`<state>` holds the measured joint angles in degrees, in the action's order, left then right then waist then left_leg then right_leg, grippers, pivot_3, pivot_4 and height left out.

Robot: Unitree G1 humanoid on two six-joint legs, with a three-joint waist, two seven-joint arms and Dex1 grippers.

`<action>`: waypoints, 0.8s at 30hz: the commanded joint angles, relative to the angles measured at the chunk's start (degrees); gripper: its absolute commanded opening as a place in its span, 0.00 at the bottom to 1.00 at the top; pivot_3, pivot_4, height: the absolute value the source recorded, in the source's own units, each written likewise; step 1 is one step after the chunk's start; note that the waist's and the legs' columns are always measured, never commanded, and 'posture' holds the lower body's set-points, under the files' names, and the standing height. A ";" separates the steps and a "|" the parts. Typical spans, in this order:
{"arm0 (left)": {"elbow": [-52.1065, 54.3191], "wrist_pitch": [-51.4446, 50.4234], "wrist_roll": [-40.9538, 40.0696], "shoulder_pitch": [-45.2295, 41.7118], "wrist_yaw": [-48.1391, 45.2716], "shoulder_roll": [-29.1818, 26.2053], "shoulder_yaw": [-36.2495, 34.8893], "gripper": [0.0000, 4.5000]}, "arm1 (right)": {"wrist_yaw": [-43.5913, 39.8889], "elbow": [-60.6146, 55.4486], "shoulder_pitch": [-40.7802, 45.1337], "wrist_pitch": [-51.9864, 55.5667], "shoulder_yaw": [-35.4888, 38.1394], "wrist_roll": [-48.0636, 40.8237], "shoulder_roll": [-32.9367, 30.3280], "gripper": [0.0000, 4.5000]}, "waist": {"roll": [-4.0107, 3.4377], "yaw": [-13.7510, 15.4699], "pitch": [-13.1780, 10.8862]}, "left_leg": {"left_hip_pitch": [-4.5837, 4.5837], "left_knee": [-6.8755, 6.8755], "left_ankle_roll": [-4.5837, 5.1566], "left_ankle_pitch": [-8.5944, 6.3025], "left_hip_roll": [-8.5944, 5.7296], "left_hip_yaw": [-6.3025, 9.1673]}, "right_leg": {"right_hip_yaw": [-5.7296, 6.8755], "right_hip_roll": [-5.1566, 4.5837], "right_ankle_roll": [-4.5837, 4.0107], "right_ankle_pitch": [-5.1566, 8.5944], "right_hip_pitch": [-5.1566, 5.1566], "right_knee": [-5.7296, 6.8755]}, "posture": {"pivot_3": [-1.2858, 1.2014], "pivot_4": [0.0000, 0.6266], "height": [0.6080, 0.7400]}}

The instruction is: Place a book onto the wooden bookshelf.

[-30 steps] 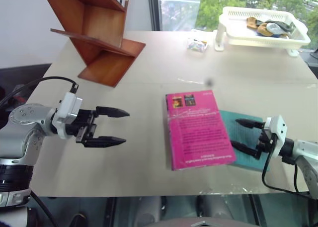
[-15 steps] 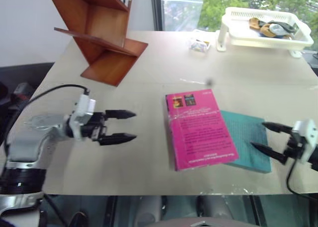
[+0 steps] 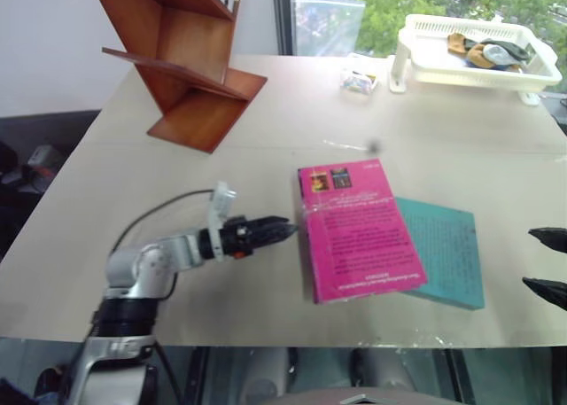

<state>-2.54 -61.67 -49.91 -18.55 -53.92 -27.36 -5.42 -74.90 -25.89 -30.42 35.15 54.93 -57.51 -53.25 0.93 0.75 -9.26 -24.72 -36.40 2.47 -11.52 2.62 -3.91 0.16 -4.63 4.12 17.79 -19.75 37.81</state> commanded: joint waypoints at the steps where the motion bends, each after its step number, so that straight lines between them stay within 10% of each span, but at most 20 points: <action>1: -3.00 -10.51 -8.97 -2.96 5.19 5.14 -4.81 1.00 | -0.43 -1.76 -0.93 0.74 3.03 -1.09 0.83 1.00 | 0.07 0.10 0.02 | 0.00 -0.01 0.00 0.00 0.00 0.04 | 0.03 0.00 0.00 0.00 0.01 0.00 | 0.52 0.24 1.00; 18: -12.20 -25.51 -13.41 -8.55 11.85 12.67 -6.62 1.00 | 0.71 -2.15 -0.33 -0.29 2.43 1.00 2.82 1.00 | 0.08 0.09 0.01 | -0.06 -0.03 -0.01 0.00 -0.26 0.22 | 0.10 -0.05 0.00 0.01 0.02 0.01 | 0.52 0.24 1.00; 24: -12.93 -24.85 -11.65 -8.53 11.70 12.84 -5.78 0.58 | 1.22 -2.05 0.39 -0.35 1.99 1.16 2.95 1.00 | 0.08 0.07 0.01 | -0.07 -0.03 -0.01 0.01 -0.25 0.23 | 0.10 -0.08 -0.01 0.01 0.02 0.00 | 0.52 0.24 1.00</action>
<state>-15.86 -86.76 -61.16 -26.87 -41.02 -14.70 -11.32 -73.88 -27.59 -30.36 35.52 55.65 -55.93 -50.61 1.02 0.82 -9.25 -24.79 -36.43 2.46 -11.51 2.37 -3.68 0.26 -4.72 4.10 17.81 -19.73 37.82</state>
